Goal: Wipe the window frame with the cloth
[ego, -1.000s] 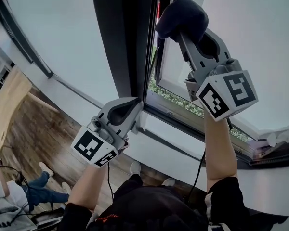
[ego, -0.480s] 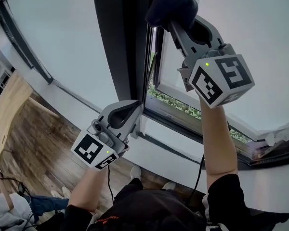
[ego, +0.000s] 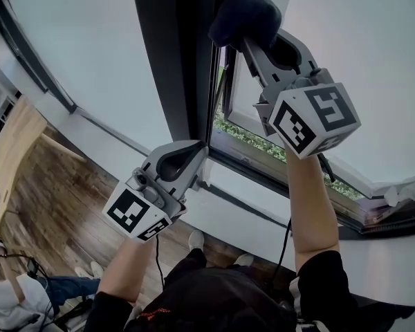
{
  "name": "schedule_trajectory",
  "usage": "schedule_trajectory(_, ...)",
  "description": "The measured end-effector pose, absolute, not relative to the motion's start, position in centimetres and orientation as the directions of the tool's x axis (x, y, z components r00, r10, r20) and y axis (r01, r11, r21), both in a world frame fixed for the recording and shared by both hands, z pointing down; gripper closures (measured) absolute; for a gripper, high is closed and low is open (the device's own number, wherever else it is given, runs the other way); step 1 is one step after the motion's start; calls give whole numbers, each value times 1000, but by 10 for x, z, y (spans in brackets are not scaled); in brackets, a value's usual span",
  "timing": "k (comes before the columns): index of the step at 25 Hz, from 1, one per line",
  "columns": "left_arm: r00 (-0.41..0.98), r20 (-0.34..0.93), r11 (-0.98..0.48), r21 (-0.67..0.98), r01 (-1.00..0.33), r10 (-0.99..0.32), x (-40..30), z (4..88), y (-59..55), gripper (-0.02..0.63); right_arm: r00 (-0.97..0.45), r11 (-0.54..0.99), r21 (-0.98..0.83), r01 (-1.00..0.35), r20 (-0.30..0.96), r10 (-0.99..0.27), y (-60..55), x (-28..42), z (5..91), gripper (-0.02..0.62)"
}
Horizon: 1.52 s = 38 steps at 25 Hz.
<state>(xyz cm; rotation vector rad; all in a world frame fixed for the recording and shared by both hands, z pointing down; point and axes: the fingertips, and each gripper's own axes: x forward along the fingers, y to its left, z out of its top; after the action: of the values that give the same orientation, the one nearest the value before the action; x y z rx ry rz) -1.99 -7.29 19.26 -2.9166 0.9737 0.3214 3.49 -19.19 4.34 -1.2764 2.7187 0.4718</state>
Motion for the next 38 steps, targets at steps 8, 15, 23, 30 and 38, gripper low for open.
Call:
schedule_trajectory(8, 786, -182, -803, 38, -595, -591, -16, 210, -72, 586, -645, 621, 179, -763, -166, -746, -198, 38, 88, 515)
schedule_trajectory(15, 787, -159, -801, 59, -595, -596, -8, 227, -75, 586, -650, 638, 124, -760, -113, -752, -202, 45, 136, 515)
schedule_trajectory(23, 785, -127, -795, 87, -600, -606, -10, 245, -82, 586, -644, 643, 48, -765, -65, -762, -211, 48, 182, 515)
schedule_trajectory(30, 784, -110, -791, 104, -603, -612, -8, 259, -92, 586, -652, 652, 0, -758, -36, -757, -213, 45, 213, 515)
schedule_trajectory(38, 777, -78, -779, 144, -611, -624, 2, 287, -99, 586, -668, 666, -57, -744, 9, -745, -216, 48, 257, 515)
